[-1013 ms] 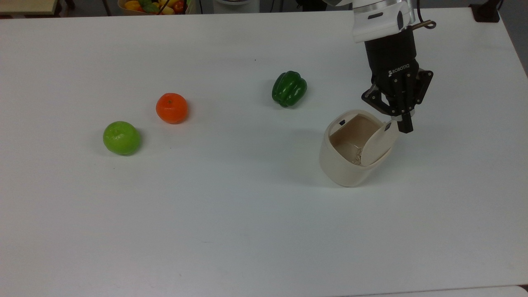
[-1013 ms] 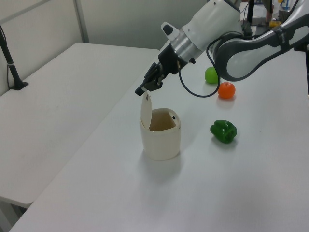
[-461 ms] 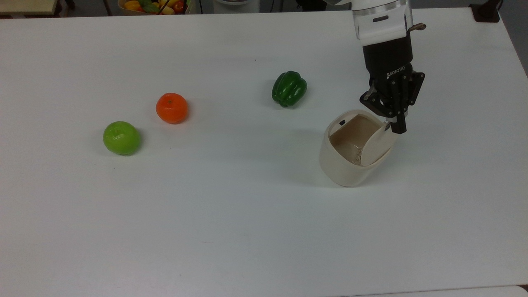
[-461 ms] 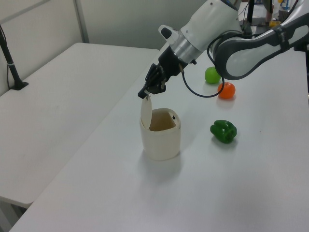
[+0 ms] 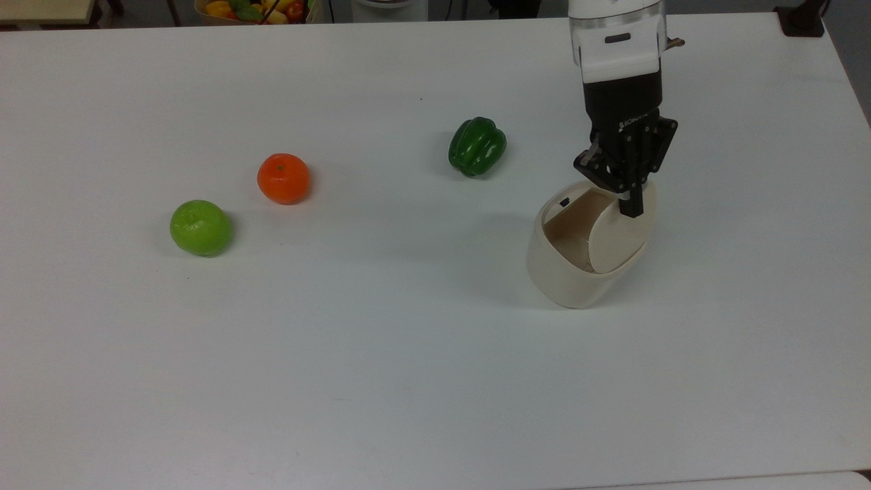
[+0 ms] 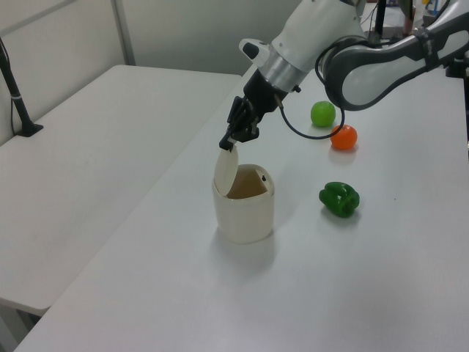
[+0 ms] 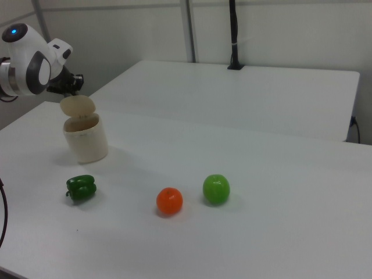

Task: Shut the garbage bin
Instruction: 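Push the raised lid down over the bin opening with the gripper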

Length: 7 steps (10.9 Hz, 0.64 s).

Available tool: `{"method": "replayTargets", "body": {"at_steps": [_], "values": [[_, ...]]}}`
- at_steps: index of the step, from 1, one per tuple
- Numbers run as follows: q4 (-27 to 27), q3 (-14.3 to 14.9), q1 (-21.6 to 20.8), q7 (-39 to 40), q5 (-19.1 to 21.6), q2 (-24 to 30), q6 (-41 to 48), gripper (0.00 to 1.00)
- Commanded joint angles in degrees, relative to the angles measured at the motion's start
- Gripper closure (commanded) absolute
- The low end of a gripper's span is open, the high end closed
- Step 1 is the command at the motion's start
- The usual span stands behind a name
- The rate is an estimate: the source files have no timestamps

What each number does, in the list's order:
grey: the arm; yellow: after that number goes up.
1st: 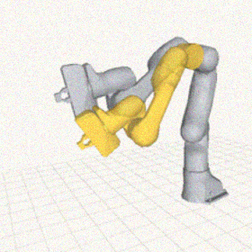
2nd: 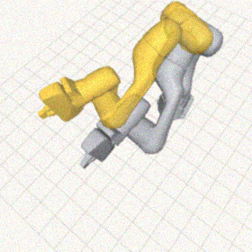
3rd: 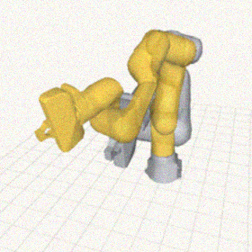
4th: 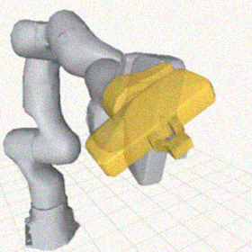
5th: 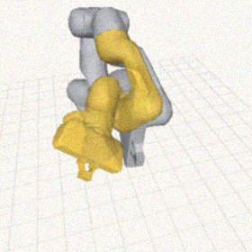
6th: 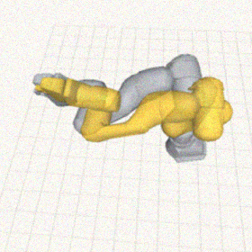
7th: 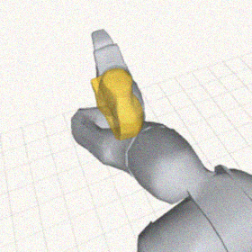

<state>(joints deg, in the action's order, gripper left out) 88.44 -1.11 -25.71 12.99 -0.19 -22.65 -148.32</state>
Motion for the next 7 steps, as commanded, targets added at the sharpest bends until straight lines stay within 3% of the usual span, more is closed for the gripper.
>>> {"method": "replayTargets", "body": {"at_steps": [1, 7], "values": [[0.85, 0.49, 0.4, 2.48, 0.98, 1.91, 6.97, 1.0], [1.38, 0.49, 0.84, 5.47, 0.98, 0.95, 15.51, 1.0]]}}
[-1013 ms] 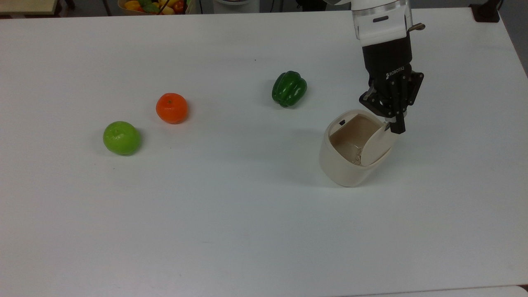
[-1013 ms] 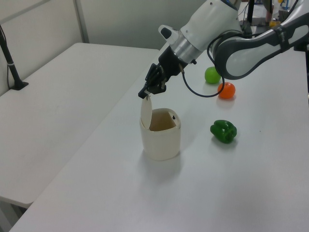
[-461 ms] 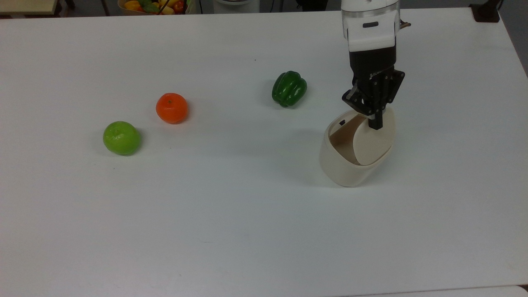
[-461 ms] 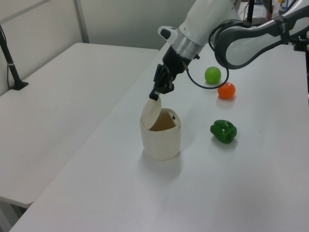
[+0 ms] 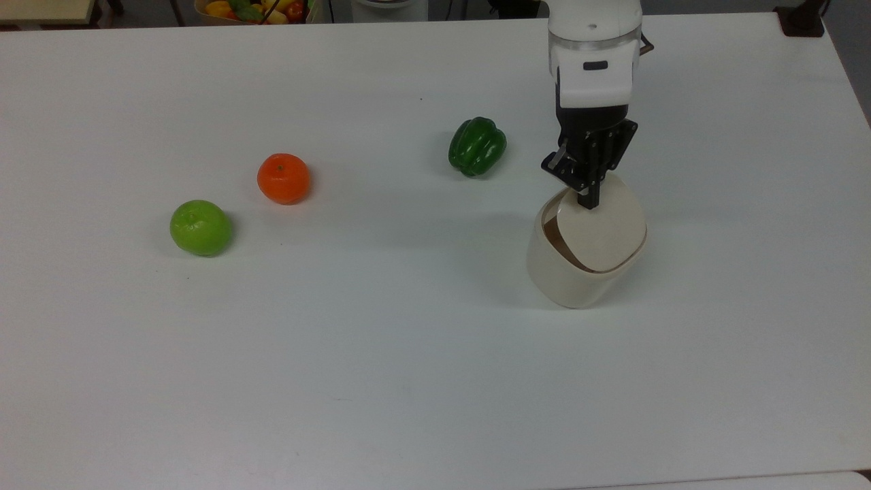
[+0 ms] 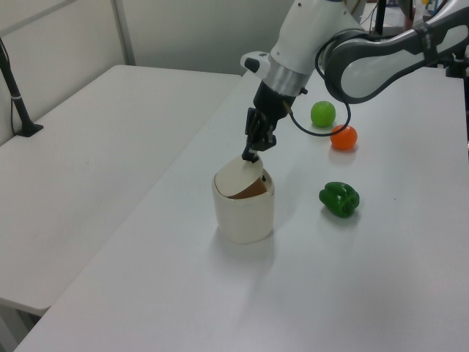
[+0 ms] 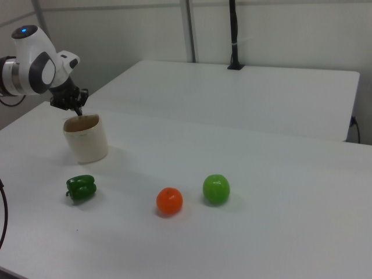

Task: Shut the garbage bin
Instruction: 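Push the raised lid down over the bin opening with the gripper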

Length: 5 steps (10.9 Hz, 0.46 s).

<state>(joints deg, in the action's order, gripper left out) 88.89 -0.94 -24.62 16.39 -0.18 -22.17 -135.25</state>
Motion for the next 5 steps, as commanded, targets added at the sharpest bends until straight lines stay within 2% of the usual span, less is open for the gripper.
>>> {"method": "replayTargets", "body": {"at_steps": [1, 5], "values": [[1.11, 0.33, -0.34, 2.07, 0.97, 0.12, 2.53, 1.0], [1.2, 0.33, -0.52, 1.98, 0.97, -1.64, 2.45, 1.0]]}}
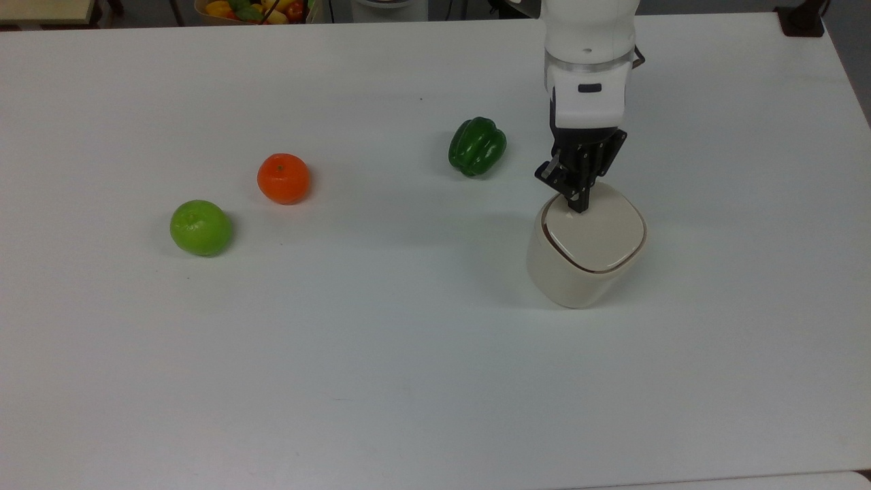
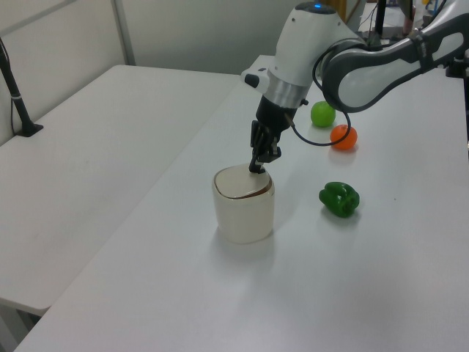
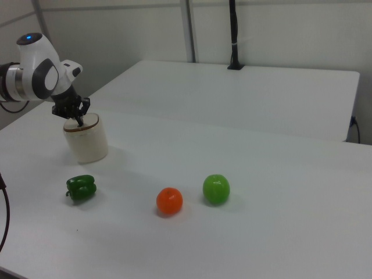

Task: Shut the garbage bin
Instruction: 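Press the lid flat onto the bin rim with the gripper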

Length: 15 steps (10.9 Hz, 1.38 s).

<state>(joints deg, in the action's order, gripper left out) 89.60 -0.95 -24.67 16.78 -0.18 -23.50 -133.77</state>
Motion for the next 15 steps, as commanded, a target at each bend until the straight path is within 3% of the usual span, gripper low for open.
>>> {"method": "replayTargets", "body": {"at_steps": [1, 13, 15], "values": [[0.49, 0.33, -0.56, 1.5, 0.97, -0.49, 0.97, 1.0], [0.58, 0.25, -0.64, 0.11, 1.06, -0.68, 1.32, 1.0], [-1.17, 0.24, 0.14, -1.83, 2.28, 1.08, 5.95, 1.0]]}}
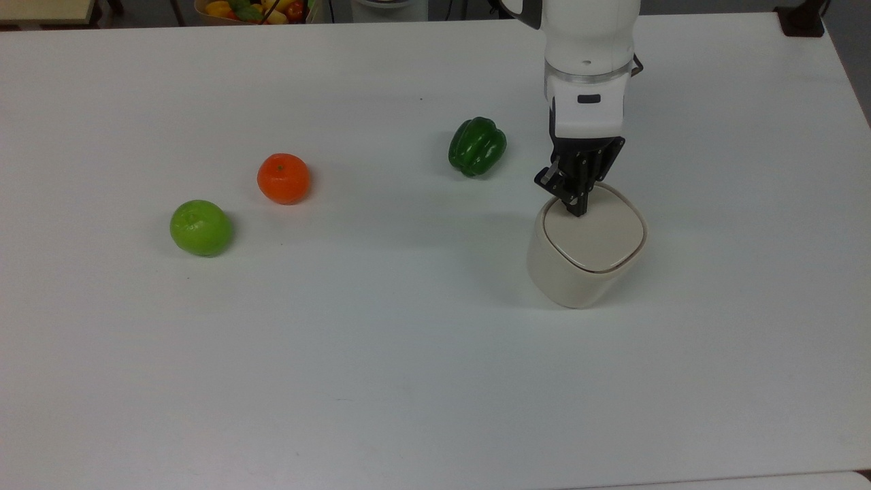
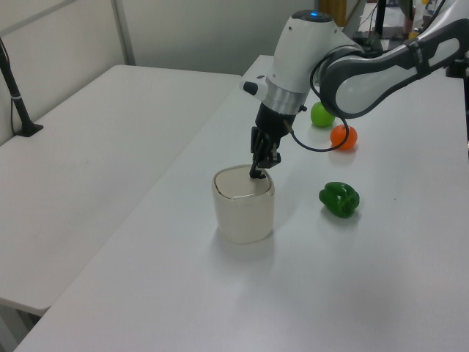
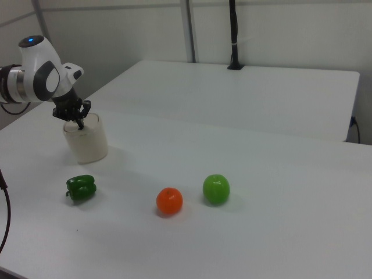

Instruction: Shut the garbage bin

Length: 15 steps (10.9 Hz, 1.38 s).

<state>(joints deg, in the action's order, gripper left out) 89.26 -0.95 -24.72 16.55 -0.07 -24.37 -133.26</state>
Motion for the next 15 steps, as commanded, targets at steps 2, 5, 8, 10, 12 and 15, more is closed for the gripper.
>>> {"method": "replayTargets", "body": {"at_steps": [2, 5, 8, 10, 12, 15], "values": [[-1.37, 1.03, 0.99, -4.4, 3.15, 5.11, 9.93, 1.0], [-1.37, 1.56, 5.9, -9.23, 1.58, 9.94, 22.03, 1.0], [-0.93, 1.82, 11.08, -15.56, -3.88, 13.81, 34.09, 1.0], [-0.32, 1.74, 15.39, -16.99, -3.88, 16.8, 36.75, 1.0], [1.61, 1.82, 18.73, -17.51, -3.97, 19.88, 39.03, 1.0], [4.43, 1.82, 22.6, -18.13, -3.97, 24.19, 39.75, 0.98]]}}
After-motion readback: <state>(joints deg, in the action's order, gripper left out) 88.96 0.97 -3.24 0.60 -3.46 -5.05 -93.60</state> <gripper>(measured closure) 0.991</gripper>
